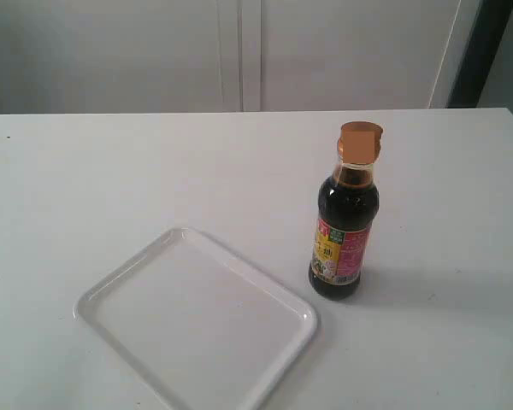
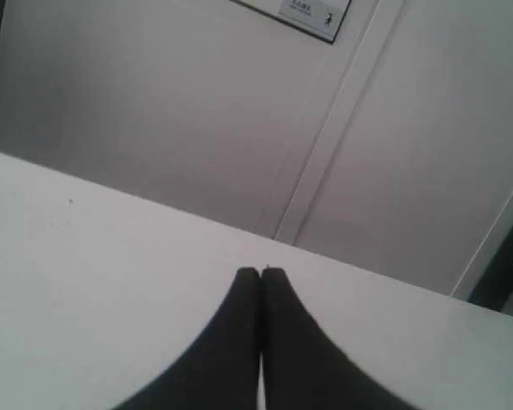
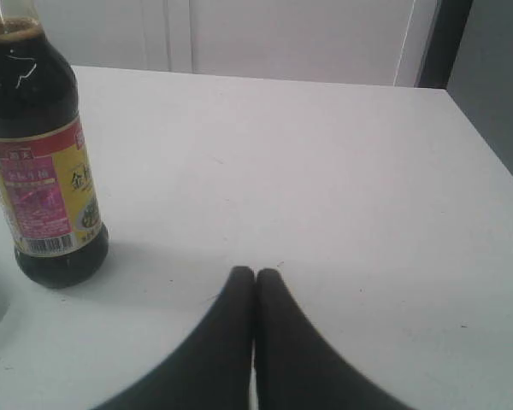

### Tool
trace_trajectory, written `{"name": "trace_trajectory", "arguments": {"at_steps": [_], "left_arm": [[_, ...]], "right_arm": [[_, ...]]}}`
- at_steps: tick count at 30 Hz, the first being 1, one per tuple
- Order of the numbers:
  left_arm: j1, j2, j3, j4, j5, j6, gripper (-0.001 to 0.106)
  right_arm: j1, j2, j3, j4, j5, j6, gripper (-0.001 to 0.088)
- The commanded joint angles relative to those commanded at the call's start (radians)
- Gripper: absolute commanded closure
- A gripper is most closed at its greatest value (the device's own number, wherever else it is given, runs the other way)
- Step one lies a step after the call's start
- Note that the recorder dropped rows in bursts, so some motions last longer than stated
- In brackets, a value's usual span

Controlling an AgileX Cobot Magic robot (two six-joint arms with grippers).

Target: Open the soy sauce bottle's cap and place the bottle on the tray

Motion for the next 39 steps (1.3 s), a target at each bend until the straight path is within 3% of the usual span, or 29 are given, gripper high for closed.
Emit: {"name": "trace_trajectory", "arguments": {"at_steps": [4, 14, 20, 30, 39], "left_arm": [[0.000, 0.074, -0.087, 0.072, 0.076, 0.000, 0.105], [0.000, 0.335, -0.256, 0.153, 0.034, -0.004, 0.105], [-0.012, 0.550, -0.322, 0.363, 0.036, -0.050, 0.105], [-0.187, 0.806, -0.333, 0.733, -0.190, -0.394, 0.105], [-0.277, 0.909, -0.333, 0.811, -0.363, -0.415, 0.105]], "right_arm": [[0.000, 0.000, 0.000, 0.000, 0.000, 0.000, 0.0868], [0.000, 0.000, 0.000, 0.000, 0.000, 0.000, 0.0868], [0.000, 0.000, 0.000, 0.000, 0.000, 0.000, 0.0868], [0.000, 0.000, 0.000, 0.000, 0.000, 0.000, 0.0868], [0.000, 0.000, 0.000, 0.000, 0.000, 0.000, 0.0868]]}}
